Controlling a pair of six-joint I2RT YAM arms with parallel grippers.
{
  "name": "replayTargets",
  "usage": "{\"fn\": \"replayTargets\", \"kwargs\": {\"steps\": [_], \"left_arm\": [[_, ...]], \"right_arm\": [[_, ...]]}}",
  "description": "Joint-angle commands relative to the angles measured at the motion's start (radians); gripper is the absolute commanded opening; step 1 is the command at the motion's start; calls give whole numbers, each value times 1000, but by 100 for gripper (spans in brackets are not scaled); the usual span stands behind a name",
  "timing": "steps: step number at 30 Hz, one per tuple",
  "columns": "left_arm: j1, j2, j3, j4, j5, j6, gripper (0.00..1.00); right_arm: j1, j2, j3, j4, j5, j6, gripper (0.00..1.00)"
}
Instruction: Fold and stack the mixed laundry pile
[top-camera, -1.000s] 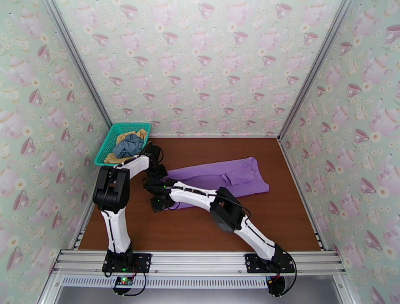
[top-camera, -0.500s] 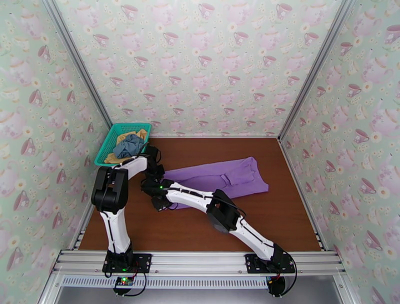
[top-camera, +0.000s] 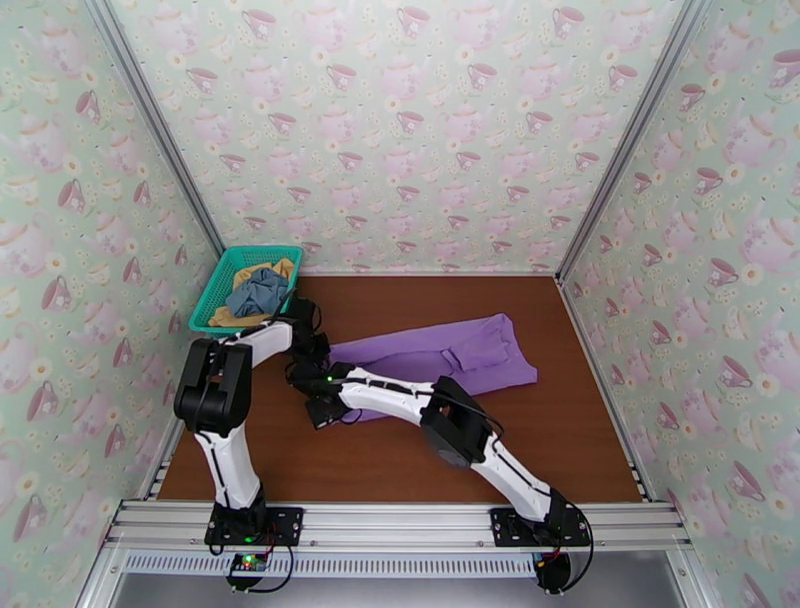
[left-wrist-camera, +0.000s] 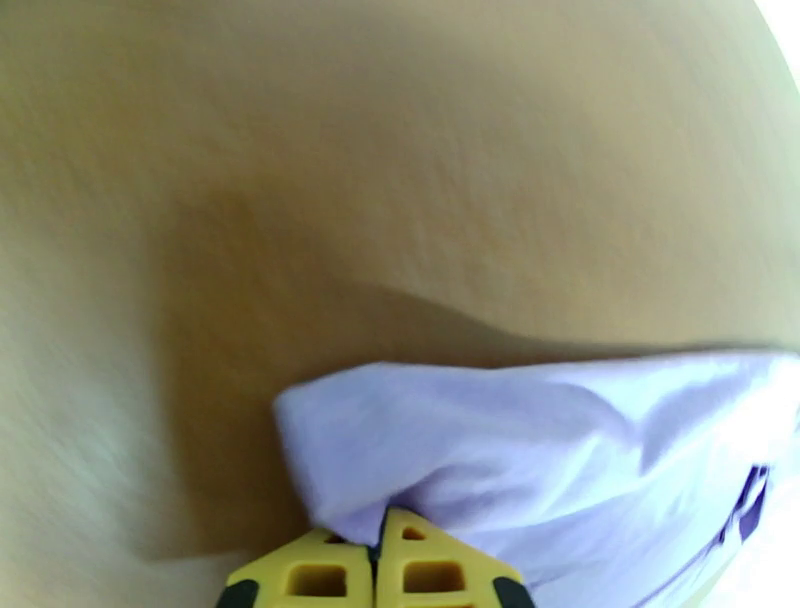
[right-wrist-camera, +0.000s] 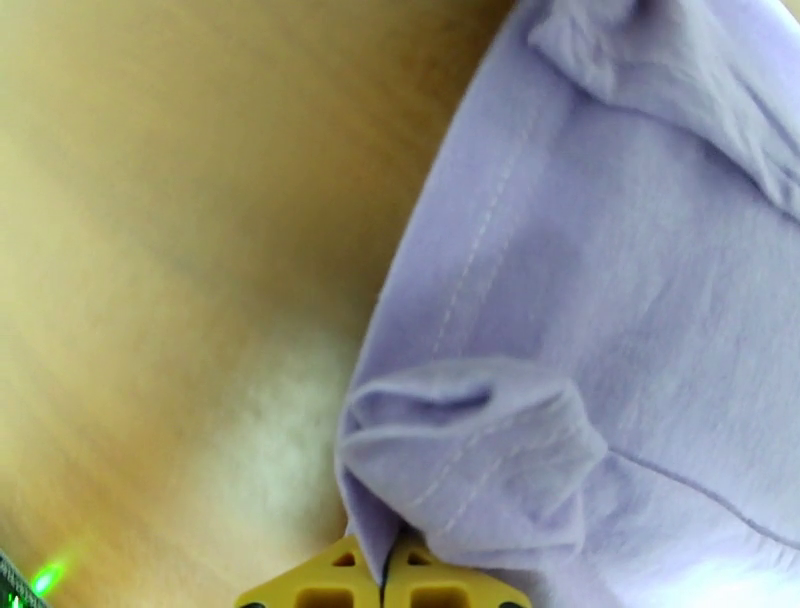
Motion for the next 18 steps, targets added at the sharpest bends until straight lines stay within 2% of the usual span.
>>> {"fn": "replayTargets", "kwargs": {"steps": [1, 8, 13, 18], "left_arm": [[-36, -65, 7, -98, 62, 1, 0], [-149, -72, 171, -207, 42, -9, 0], [-244, -8, 397, -316, -7, -19, 0], [-311, 127, 676, -420, -54, -37, 0]], "right_arm": [[12, -144, -48, 69, -5, 4, 0], [-33, -400, -329, 154, 63, 38, 0], [-108, -596, -596, 226, 91, 69, 0], [-210, -742, -822, 297, 87, 77, 0]]}}
